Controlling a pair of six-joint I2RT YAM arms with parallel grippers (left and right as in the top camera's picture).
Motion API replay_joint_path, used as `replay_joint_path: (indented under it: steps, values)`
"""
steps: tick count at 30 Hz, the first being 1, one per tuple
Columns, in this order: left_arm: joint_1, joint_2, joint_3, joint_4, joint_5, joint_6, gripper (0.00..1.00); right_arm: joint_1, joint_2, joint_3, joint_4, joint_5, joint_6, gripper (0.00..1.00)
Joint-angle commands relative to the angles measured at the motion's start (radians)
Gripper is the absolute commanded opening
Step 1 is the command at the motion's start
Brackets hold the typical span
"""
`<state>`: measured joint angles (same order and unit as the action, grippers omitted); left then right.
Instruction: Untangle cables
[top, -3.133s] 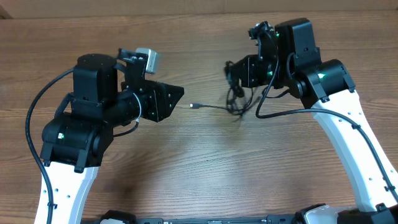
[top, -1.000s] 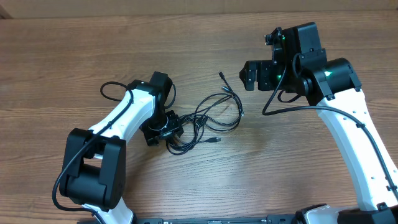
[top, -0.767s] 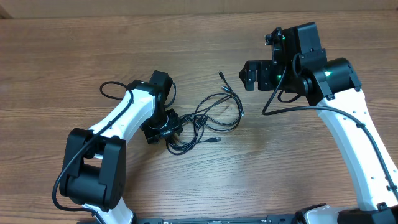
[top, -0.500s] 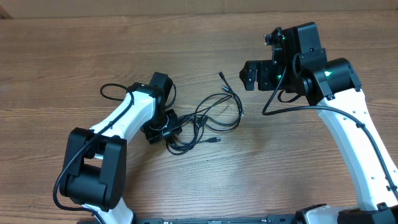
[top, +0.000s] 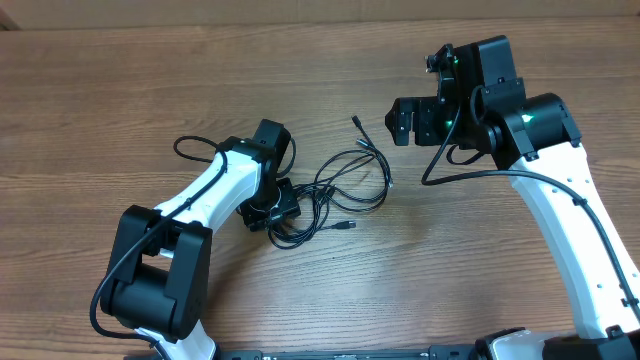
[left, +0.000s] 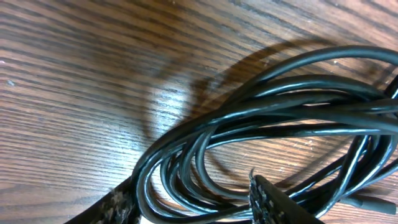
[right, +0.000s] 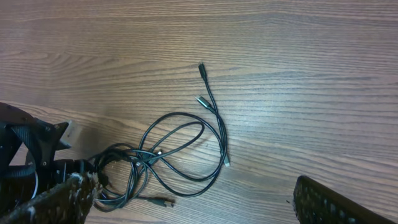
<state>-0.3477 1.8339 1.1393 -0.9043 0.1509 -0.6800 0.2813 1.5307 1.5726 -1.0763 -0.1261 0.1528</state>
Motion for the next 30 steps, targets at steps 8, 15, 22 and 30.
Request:
replay_joint_path:
  steps: [8, 15, 22, 30]
  values:
    - [-0.019, 0.01, -0.007, -0.004, -0.024, -0.009, 0.46, -0.003, -0.016, 0.017, -0.003, 0.002, -0.005, 1.0]
    - [-0.027, 0.01, -0.009, -0.003, -0.039, -0.009, 0.42, -0.003, -0.016, 0.017, -0.004, 0.002, -0.005, 1.0]
    - [-0.028, 0.01, -0.046, 0.024, -0.076, -0.009, 0.38, -0.003, -0.016, 0.017, -0.004, -0.004, -0.005, 1.0]
    - [-0.027, 0.01, -0.08, 0.061, -0.072, -0.024, 0.33, -0.003, -0.016, 0.017, -0.003, -0.009, -0.005, 1.0]
